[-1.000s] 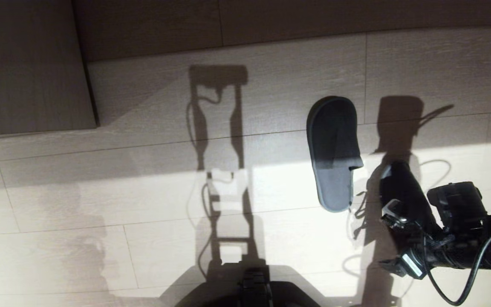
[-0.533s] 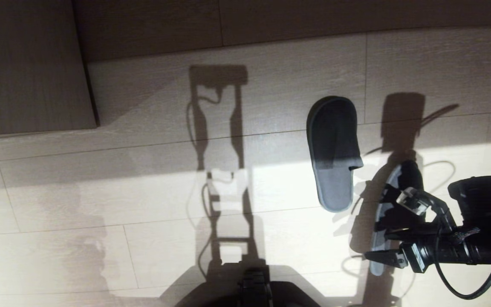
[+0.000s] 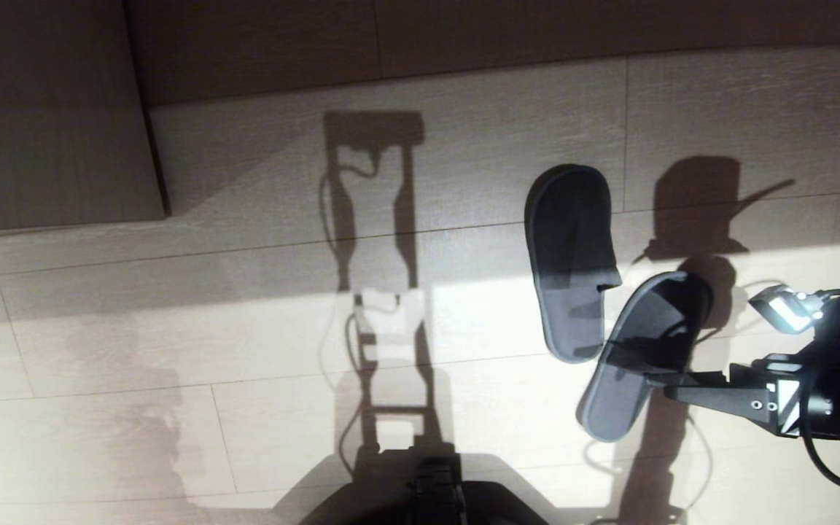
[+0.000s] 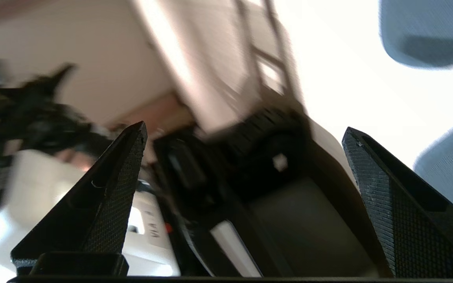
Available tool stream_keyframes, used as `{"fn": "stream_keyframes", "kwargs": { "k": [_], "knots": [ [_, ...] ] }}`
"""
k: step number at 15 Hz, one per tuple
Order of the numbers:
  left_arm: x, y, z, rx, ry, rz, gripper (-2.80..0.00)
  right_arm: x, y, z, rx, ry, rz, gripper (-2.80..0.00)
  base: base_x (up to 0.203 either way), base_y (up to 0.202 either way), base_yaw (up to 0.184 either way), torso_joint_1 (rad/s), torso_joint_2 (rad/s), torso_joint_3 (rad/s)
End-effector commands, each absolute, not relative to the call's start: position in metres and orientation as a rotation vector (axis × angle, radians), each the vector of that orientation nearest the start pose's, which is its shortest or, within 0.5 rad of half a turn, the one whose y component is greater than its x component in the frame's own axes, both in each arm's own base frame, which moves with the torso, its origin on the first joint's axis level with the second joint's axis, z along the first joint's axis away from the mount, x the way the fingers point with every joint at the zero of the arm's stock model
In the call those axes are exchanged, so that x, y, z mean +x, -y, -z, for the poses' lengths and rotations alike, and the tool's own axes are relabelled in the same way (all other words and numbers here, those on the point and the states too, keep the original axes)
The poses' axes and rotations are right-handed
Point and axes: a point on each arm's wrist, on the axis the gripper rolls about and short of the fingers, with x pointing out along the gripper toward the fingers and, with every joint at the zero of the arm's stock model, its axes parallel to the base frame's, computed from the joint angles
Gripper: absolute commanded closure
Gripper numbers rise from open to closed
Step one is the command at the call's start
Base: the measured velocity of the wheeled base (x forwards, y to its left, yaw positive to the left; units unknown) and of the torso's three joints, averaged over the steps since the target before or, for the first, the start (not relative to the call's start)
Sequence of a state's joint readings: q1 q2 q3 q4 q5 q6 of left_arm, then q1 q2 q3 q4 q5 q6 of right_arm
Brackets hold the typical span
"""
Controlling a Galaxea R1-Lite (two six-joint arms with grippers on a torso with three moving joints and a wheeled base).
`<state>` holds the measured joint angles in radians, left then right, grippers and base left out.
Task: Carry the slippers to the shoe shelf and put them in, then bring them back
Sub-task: Place the slippers on the floor
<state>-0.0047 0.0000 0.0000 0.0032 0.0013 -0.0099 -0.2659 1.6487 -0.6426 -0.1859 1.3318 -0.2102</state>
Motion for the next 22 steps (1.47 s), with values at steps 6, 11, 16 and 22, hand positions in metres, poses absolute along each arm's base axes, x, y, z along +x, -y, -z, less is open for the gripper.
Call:
{"fn": "stream_keyframes", "kwargs": {
  "k": [6,11,16,22],
  "knots": [
    [-0.023,0.0,-0.075,-0.011,-0.003,0.003,0.0,0.204,0.044,-0.151,0.201,-0.462,-0.695,-2.8,0.0,0.0,0.0,0.0,0.0,0.0],
    [-0.023,0.0,-0.075,-0.011,-0.003,0.003,0.0,0.198,0.042,-0.154,0.052,-0.486,-0.097,-2.8,0.0,0.0,0.0,0.0,0.0,0.0],
    [-0.023,0.0,-0.075,-0.011,-0.003,0.003,0.0,0.234,0.045,-0.108,0.022,-0.48,0.212,-2.8,0.0,0.0,0.0,0.0,0.0,0.0],
    [-0.023,0.0,-0.075,-0.011,-0.003,0.003,0.0,0.233,0.038,-0.104,-0.042,-0.452,0.201,-2.8,0.0,0.0,0.0,0.0,0.0,0.0]
  ]
}}
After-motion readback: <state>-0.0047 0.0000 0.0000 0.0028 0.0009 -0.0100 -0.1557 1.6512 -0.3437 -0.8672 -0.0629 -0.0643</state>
